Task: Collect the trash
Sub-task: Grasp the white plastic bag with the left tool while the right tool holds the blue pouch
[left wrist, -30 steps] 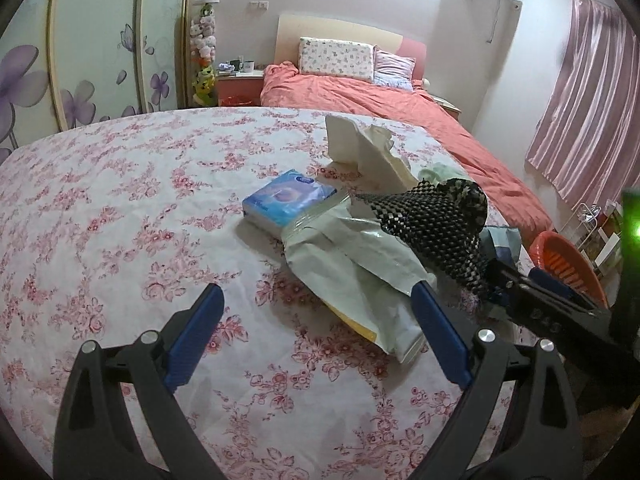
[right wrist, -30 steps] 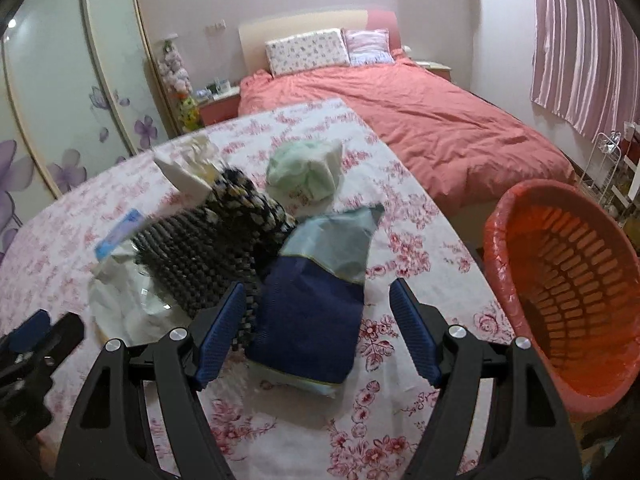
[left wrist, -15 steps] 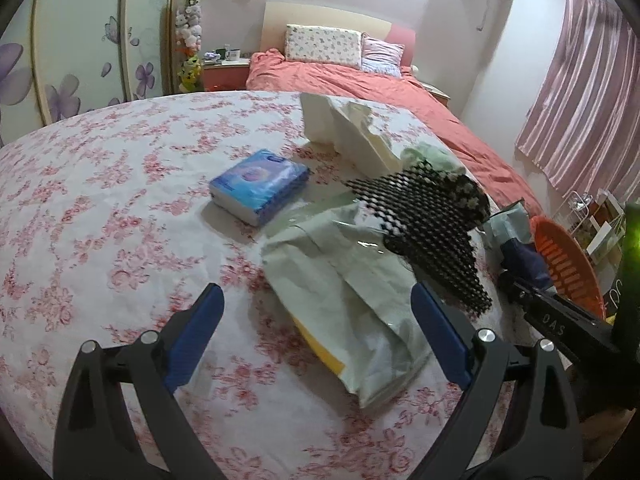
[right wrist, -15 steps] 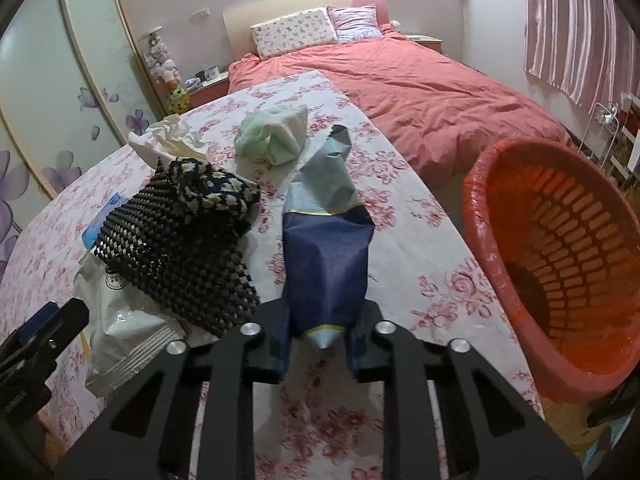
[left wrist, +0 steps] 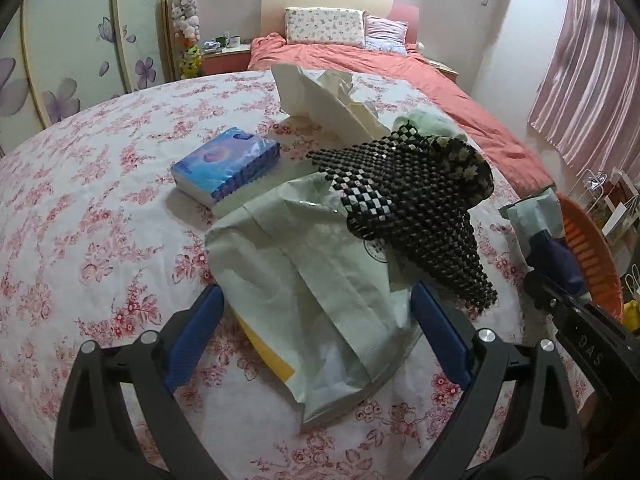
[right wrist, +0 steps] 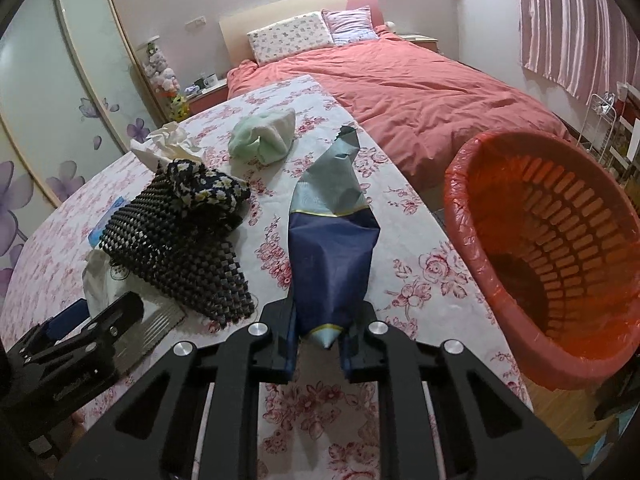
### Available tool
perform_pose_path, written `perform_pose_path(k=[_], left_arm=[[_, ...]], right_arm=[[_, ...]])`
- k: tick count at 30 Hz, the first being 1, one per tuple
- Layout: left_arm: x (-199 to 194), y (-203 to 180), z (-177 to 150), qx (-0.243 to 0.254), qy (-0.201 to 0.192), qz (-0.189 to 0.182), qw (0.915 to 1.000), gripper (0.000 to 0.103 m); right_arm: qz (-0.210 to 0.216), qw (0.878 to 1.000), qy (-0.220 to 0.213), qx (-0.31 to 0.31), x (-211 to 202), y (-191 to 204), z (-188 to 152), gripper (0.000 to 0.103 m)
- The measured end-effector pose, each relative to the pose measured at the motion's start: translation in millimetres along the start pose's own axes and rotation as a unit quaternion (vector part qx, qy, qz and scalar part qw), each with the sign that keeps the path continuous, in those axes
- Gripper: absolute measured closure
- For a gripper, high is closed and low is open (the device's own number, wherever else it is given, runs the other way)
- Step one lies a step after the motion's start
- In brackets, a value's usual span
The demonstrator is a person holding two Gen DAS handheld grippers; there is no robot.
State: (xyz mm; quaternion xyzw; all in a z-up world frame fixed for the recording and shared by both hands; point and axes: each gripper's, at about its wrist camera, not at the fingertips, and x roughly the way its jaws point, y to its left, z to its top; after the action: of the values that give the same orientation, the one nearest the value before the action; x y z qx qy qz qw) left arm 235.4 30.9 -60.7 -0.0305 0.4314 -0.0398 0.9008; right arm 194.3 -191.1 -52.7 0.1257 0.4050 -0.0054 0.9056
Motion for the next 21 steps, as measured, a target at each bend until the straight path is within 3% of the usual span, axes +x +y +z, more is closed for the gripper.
perform_pose_path(k=[5,6,14,21], left_arm=[[-2.6,19.9,0.8,-0.013,-0.003,-0.017,0.9998,0.033],[-3.5,23.6,0.6,-0.015,-0.003,-0.02,0.9997,0.033],[-3.3,44.4,3.3,-0.049,0.002,-0.002,0.9988,0.011],[6.8,40.1,8.3,-0.042,0.004,0.011,0.999,0.01]], right_arm=[[0.003,1.0,-0.003,-0.002,-3.6,1.3,-1.7,0.087],[0.003,1.0,-0.003,-0.002,-3.4,0.4,-1.3,0.087],[0.006,1.0,-0.005,-0.008,-3.7,5.1,-3.3,0.087],[0.006,1.0,-0.002,-0.015,-2.3,9.7,-5.2,0.087]])
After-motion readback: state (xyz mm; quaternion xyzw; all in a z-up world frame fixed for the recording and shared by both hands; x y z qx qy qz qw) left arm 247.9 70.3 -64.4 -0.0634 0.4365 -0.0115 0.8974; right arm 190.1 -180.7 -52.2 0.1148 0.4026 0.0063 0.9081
